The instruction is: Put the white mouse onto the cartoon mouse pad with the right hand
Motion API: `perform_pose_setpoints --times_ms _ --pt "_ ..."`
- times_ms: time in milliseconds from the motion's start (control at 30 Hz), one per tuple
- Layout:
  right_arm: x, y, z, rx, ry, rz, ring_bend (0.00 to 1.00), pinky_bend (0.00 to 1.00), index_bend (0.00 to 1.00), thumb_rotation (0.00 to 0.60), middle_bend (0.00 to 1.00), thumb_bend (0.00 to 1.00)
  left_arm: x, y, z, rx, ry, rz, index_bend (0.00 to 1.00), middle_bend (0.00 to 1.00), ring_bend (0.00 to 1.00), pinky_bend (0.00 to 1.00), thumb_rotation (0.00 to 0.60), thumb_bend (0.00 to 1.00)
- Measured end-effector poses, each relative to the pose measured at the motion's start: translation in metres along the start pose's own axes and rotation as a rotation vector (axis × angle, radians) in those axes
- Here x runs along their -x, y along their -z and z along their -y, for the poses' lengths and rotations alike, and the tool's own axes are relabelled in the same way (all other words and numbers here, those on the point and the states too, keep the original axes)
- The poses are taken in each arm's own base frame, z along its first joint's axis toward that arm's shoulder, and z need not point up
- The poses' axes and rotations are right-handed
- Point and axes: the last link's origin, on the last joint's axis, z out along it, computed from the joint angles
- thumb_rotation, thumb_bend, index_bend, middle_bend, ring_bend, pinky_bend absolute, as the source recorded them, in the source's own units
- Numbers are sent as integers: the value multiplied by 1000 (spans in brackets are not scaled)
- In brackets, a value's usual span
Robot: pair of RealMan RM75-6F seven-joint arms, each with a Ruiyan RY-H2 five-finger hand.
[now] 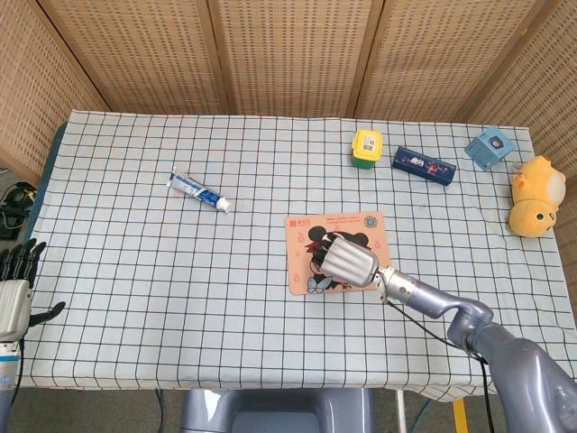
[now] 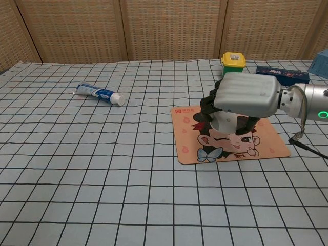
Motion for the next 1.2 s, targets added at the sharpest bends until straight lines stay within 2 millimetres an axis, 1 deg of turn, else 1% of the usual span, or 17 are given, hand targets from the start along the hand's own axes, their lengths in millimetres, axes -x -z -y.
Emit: perform_pose_setpoints --times_ms 167,500,733,933,1033,1067,1133,1200 --pt "6 -8 -6 0 17 15 517 540 834 600 642 179 1 -1 0 -2 -5 5 0 0 0 0 600 40" --pt "14 -16 -6 -38 57 40 517 539 835 600 642 179 2 -1 -1 -1 -11 6 0 0 0 0 600 40" --pt "17 -17 -2 -106 102 54 517 531 835 600 642 179 4 -2 -1 -3 -10 11 0 0 0 0 600 40" --pt "19 -16 -1 -114 123 60 515 518 836 600 641 179 4 -2 -2 -3 -9 11 0 0 0 0 600 40" --pt "20 -15 -2 -109 141 64 505 483 834 600 626 178 4 -2 -1 -5 -9 12 0 0 0 0 600 40" --pt "20 -15 -3 -107 145 65 489 452 830 600 607 178 4 -2 -1 -5 -9 12 0 0 0 0 600 40" --pt "21 -14 -4 -100 146 72 430 369 815 600 555 177 4 -2 -1 -7 -9 11 0 0 0 0 600 39" --pt "23 -13 -4 -94 142 81 342 267 762 600 478 172 3 -2 -1 -11 -9 11 0 0 0 0 600 38"
